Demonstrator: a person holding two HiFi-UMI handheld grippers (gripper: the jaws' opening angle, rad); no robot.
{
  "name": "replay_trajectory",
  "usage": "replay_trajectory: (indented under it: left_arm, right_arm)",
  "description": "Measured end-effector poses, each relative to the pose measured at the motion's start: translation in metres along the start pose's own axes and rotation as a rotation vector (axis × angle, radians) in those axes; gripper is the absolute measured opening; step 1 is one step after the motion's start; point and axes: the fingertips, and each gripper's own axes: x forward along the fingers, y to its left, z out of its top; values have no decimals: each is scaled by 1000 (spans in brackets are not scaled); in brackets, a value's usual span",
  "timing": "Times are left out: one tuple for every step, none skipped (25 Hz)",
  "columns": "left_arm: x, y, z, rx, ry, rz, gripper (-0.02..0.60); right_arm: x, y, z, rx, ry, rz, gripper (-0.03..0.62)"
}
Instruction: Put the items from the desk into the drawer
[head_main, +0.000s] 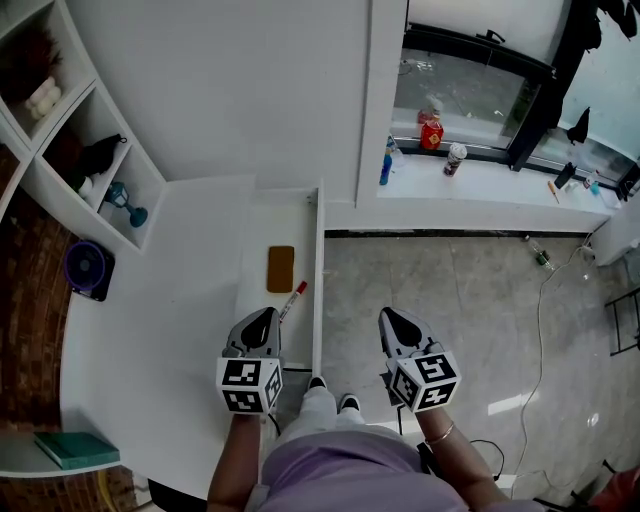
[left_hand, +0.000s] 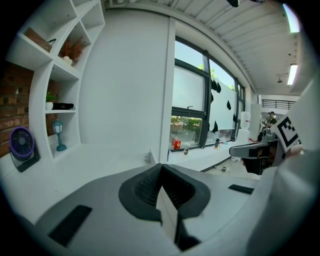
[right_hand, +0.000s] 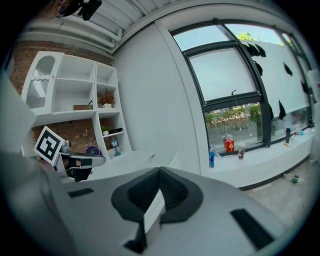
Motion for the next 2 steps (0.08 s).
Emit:
replay_trajectory:
  left_arm:
    - [1, -1, 1, 0, 0, 0, 0]
    - [1, -1, 1, 0, -1, 0, 0]
  right_arm:
    - [0, -1, 0, -1, 0, 0, 2]
    - [0, -1, 1, -1, 0, 0, 2]
